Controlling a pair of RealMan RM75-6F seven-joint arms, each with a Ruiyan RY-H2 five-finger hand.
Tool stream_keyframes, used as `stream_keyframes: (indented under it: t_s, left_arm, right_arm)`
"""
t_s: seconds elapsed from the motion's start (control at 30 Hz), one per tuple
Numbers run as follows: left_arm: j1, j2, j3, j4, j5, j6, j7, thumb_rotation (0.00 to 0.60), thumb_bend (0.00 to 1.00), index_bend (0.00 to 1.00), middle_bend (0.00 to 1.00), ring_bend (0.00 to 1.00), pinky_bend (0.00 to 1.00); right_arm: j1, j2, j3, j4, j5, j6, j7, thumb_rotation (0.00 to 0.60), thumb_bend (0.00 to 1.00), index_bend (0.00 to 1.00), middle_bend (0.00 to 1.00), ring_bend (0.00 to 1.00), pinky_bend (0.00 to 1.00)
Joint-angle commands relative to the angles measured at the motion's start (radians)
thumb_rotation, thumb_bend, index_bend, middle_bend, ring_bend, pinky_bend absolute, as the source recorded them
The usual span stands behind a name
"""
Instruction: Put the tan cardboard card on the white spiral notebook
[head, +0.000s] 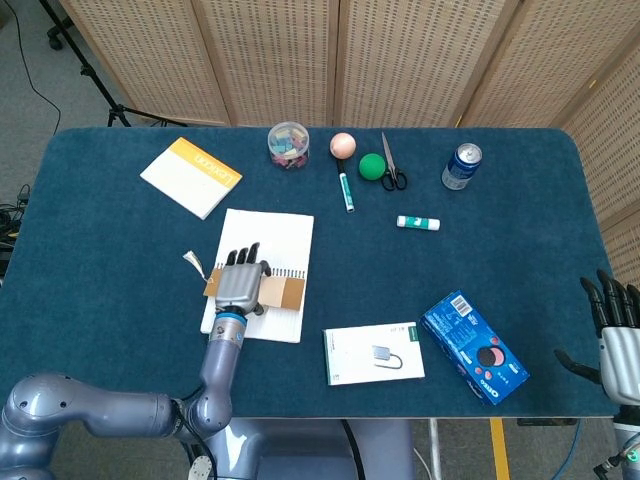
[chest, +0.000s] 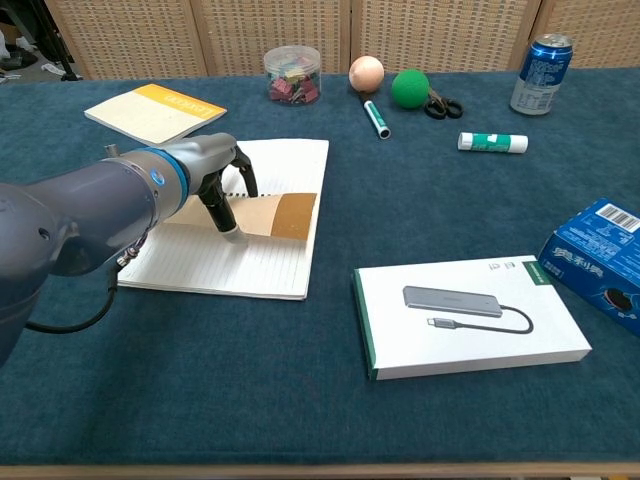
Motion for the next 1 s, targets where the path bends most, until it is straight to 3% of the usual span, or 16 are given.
stream_keyframes:
  t_s: [0.03,0.23,0.4,0.73,1.0]
  left_arm:
    - [0.008,-0.007,0.005,0.01,0.02,-0.012,-0.003,0.6,0.24,0.68,0.0,0.0,0.0]
    - [0.02,-0.02,-0.015,0.011,0.008,-0.016,0.006,0.6,0.24,0.67,0.0,0.0,0.0]
    - [0.027,-0.028,-0.019,0.022,0.013,-0.027,0.01,0.6,0.22,0.46,0.0,0.0,0.0]
    - [0.042,-0.032,-0.021,0.027,0.036,-0.056,0.001,0.6,0.21,0.2,0.0,0.0,0.0]
    - [0.056,-0.031,-0.032,0.011,0.051,-0.057,-0.013,0.6,0.21,0.11,0.0,0.0,0.0]
  right_arm:
    - [0.0,0.001,0.0,-0.001,0.0,0.0,0.001,0.6,0.0,0.0,0.0,0.0,0.0]
    - [-0.001,0.003,0.0,-0.003,0.001,-0.001,0.004,0.6,0.0,0.0,0.0,0.0,0.0]
    - [-0.001,0.004,-0.001,-0.004,0.001,-0.001,0.005,0.6,0.0,0.0,0.0,0.0,0.0]
    - [-0.002,0.007,0.001,-0.004,0.0,0.002,0.009,0.6,0.0,0.0,0.0,0.0,0.0]
    - [-0.003,0.009,0.0,-0.006,-0.001,0.003,0.012,0.6,0.0,0.0,0.0,0.0,0.0]
